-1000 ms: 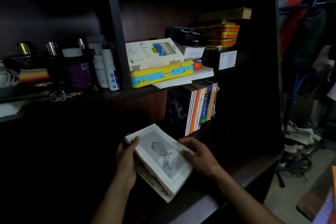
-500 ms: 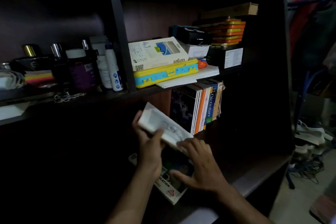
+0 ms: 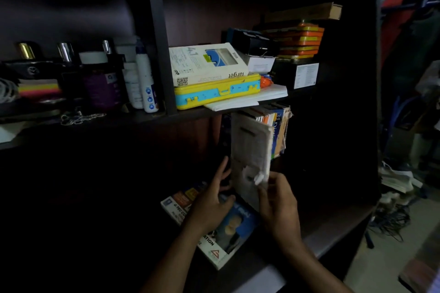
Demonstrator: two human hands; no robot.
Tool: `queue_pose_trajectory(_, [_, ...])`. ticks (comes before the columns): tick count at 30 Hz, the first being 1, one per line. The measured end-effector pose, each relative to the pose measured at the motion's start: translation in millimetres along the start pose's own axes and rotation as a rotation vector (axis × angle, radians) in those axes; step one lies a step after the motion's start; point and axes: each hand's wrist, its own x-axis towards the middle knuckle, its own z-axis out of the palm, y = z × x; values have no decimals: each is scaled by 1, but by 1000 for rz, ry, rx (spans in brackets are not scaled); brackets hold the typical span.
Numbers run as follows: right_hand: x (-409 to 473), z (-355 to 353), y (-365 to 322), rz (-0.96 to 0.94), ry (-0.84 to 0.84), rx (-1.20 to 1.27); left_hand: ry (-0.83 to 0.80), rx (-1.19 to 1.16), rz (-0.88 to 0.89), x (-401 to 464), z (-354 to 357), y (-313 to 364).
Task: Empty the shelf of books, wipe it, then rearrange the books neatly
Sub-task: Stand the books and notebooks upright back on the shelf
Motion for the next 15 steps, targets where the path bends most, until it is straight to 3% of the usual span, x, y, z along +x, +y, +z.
queue_pose_trajectory(10, [43, 32, 9, 82, -30, 6, -25, 505, -43, 5, -8, -13])
queue_pose_trajectory(15, [60, 63, 11, 125, 15, -153, 35, 552, -25, 7, -8, -18])
